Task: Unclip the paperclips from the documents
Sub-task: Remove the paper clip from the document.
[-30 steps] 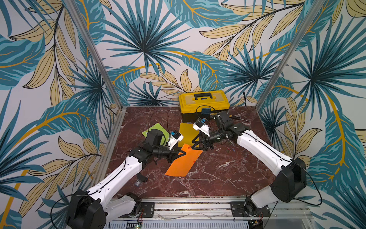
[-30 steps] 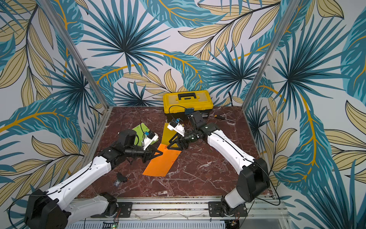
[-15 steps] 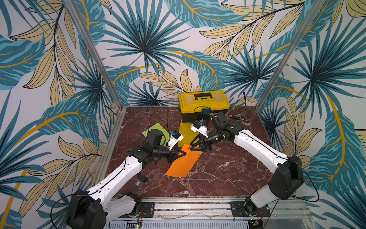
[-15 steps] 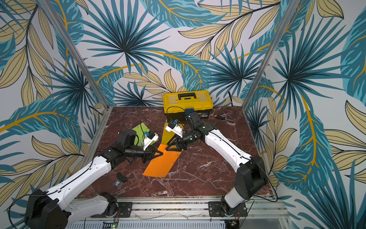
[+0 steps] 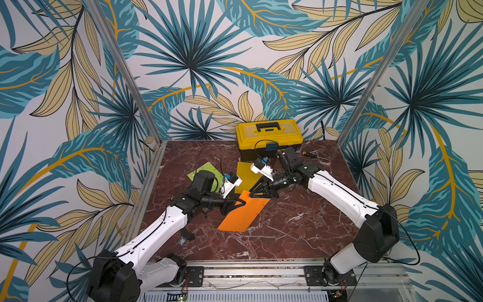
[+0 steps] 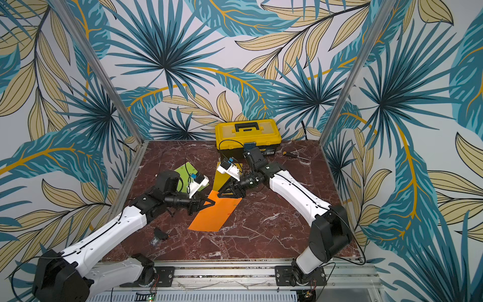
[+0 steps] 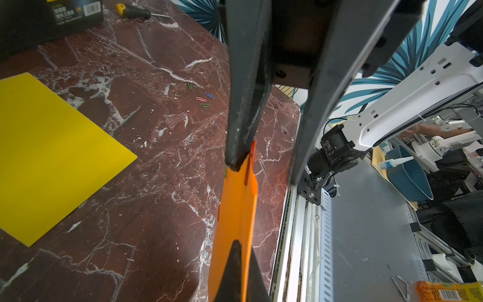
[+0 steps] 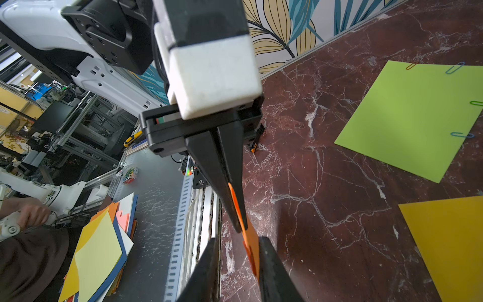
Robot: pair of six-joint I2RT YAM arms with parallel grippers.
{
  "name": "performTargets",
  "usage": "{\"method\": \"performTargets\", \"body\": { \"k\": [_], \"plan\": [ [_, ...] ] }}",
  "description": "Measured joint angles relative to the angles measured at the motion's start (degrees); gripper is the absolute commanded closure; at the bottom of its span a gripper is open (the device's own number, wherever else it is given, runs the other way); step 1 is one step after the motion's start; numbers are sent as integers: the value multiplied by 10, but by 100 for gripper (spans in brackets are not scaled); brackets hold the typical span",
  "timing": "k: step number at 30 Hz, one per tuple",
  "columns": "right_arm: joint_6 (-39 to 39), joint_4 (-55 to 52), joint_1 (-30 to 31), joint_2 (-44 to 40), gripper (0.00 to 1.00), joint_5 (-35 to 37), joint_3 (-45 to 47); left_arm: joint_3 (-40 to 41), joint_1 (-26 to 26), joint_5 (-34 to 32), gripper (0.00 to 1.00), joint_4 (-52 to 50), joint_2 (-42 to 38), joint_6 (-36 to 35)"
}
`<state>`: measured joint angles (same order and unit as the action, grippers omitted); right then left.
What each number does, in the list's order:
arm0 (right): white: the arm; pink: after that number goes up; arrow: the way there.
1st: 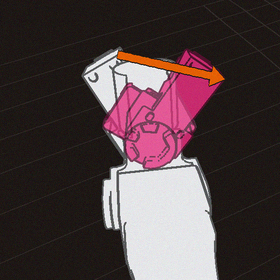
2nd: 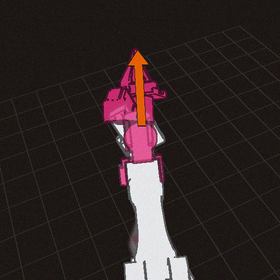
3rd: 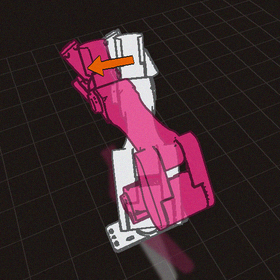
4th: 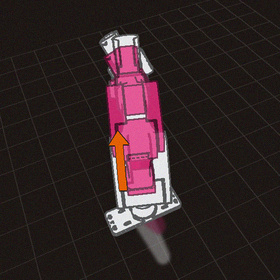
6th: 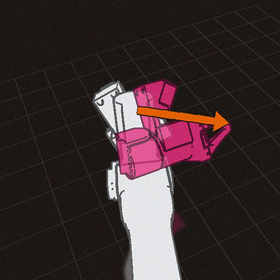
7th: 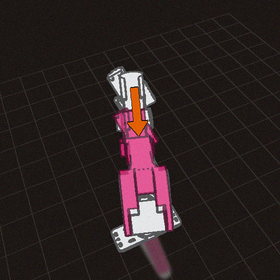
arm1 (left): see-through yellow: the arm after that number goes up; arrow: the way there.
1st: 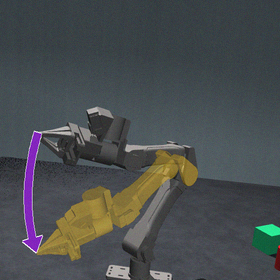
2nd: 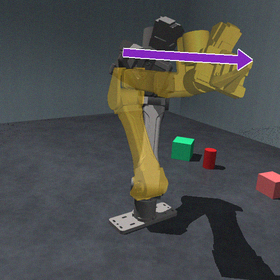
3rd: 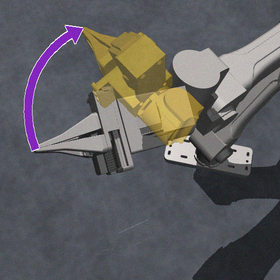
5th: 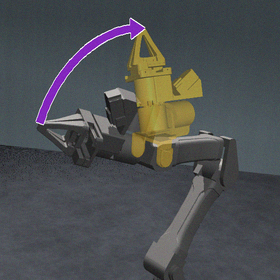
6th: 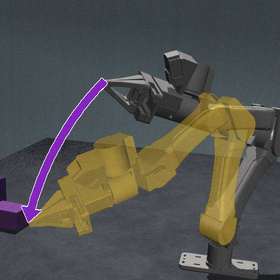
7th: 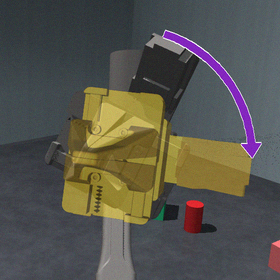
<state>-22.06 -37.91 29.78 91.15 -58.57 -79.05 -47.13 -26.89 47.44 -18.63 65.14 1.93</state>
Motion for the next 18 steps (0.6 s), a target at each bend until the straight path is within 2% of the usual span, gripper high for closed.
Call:
{"method": "performTargets", "body": {
  "k": [8, 18],
  "plan": [
    [0, 0, 0, 0, 80, 0, 0, 0, 4, 2, 100, 0, 0, 0],
    [-1, -2, 0, 0, 82, 0, 0, 0, 7, 4, 100, 0, 0, 0]
  ]
}}
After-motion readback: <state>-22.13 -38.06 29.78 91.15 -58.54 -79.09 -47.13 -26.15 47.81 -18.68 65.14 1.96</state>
